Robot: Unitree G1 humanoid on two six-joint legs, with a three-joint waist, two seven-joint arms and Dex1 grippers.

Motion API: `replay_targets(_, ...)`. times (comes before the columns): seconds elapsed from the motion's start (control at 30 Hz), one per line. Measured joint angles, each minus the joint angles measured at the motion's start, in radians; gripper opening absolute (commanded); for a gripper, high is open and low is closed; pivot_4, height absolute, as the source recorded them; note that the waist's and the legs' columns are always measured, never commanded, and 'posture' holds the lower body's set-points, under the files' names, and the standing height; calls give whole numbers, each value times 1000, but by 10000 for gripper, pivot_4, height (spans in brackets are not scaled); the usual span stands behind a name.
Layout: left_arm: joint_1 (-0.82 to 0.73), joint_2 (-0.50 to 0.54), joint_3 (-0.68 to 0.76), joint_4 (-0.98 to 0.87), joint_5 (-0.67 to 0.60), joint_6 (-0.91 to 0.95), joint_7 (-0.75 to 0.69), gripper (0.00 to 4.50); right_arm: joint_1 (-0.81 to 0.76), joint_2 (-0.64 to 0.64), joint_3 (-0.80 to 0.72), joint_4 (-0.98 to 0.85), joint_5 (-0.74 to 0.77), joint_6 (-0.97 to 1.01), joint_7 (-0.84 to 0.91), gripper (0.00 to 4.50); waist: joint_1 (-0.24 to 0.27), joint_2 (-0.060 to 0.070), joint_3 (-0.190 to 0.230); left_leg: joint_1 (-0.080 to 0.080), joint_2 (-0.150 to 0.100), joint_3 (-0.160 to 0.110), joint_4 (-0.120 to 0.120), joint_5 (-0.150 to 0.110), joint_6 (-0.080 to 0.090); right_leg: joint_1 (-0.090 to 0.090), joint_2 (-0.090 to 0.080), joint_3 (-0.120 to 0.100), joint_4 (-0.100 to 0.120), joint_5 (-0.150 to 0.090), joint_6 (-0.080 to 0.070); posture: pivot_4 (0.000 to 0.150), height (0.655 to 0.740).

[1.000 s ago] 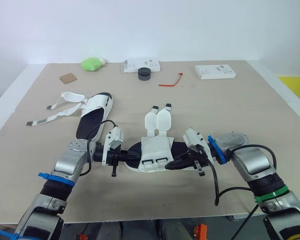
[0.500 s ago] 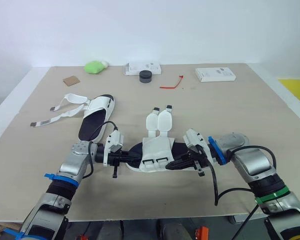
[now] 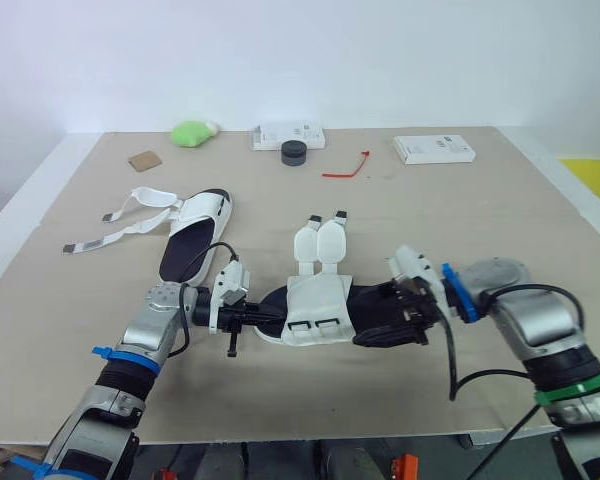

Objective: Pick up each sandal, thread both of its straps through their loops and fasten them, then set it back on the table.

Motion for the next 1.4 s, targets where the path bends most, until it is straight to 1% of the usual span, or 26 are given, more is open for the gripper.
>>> replay_targets(0.03, 0, 1, -2, -2, 2, 0, 1, 0, 9, -16, -24, -4, 9, 4, -3, 37046, 0, 0, 0, 0, 0, 0, 0, 0, 0, 0, 0, 0, 0, 0, 0, 1500, 7400)
replay_targets(0.13, -6, 8, -15, -6, 20, -20, 4, 0, 20, -75, -163, -55, 87, 74, -35, 37046, 0, 3, -2, 0, 0, 0, 0, 0, 0, 1, -1, 0, -3, 1, 1, 1500, 7400)
replay_targets(0.23, -8, 9, -22, -5, 35, -35, 16, 0, -32, -70, -214, -80, 141, 166, -116, 37046, -2, 5, -4, 3, 0, 0, 0, 0, -1, 1, -1, 0, -6, 1, 2, 1500, 7400)
replay_targets(0.3, -10, 9, -23, -1, 40, -43, 21, 0, -110, -8, -226, -70, 166, 282, -231, 37046, -4, 5, -4, 5, 0, 1, 0, -2, -2, 1, -3, 0, -7, 1, 2, 1500, 7400)
replay_targets(0.33, -15, 9, -24, 6, 44, -45, 22, 0, -185, 52, -226, -45, 179, 394, -321, 37046, -5, 6, -4, 5, -2, 2, 0, -2, -3, 1, -5, 0, -7, 1, 2, 1500, 7400)
replay_targets(0.4, -21, -2, -30, 14, 50, -49, 33, 0, -286, 126, -216, 10, 193, 559, -434, 37046, -4, 7, -5, 5, -6, 1, -1, -1, -2, 1, -10, -1, -7, 1, 2, 1500, 7400)
replay_targets(0.47, -22, -13, -35, 15, 50, -57, 39, 0, -368, 180, -191, 93, 204, 692, -503, 37046, 0, 6, -5, 3, -10, 1, -1, -1, -1, 1, -13, -1, -7, 1, 2, 1500, 7400)
replay_targets(0.57, -26, -19, -45, 16, 50, -72, 34, 0, -477, 227, -174, 275, 197, 789, -553, 37046, 0, 6, -6, -1, -14, 2, -1, 3, 4, 1, -16, 1, -7, 2, 3, 1500, 7400)
replay_targets(0.7, -30, -21, -51, 16, 50, -85, 23, 0, -551, 232, -103, 441, 163, 798, -538, 37046, 2, 7, -6, -6, -15, 1, -1, 3, 5, 0, -16, 1, -8, 0, 9, 1500, 7400)
replay_targets(0.93, -26, -19, -51, 17, 51, -103, 32, 0, -573, 223, 47, 590, 86, 712, -411, 37046, 1, 7, -6, -7, -15, 1, -1, 3, 5, 0, -15, 1, -8, 0, 10, 1500, 7400)
replay_targets(1.03, -25, -17, -51, 17, 51, -105, 34, 0, -601, 231, 56, 654, 59, 669, -375, 37046, -1, 7, -6, -7, -15, 1, -1, 3, 6, 0, -15, 1, -8, 1, 11, 1500, 7400)
replay_targets(1.13, -27, -13, -52, 19, 51, -112, 34, 0, -650, 267, 53, 715, 45, 628, -353, 37046, -4, 7, -6, -7, -15, 1, -1, 3, 6, 0, -15, 1, -8, 1, 11, 1500, 7400)
replay_targets(1.27, -32, -14, -57, 25, 51, -112, 34, 0, -698, 307, 45, 745, 45, 602, -329, 37046, -2, 7, -6, -7, -15, 0, -1, 4, 6, 0, -15, 1, -8, 1, 11, 1500, 7400)
replay_targets(1.4, -35, -14, -59, 26, 51, -113, 34, 0, -701, 312, 42, 777, 28, 587, -319, 37046, -2, 7, -6, -7, -16, 0, -1, 4, 6, 0, -16, 1, -8, 1, 11, 1500, 7400)
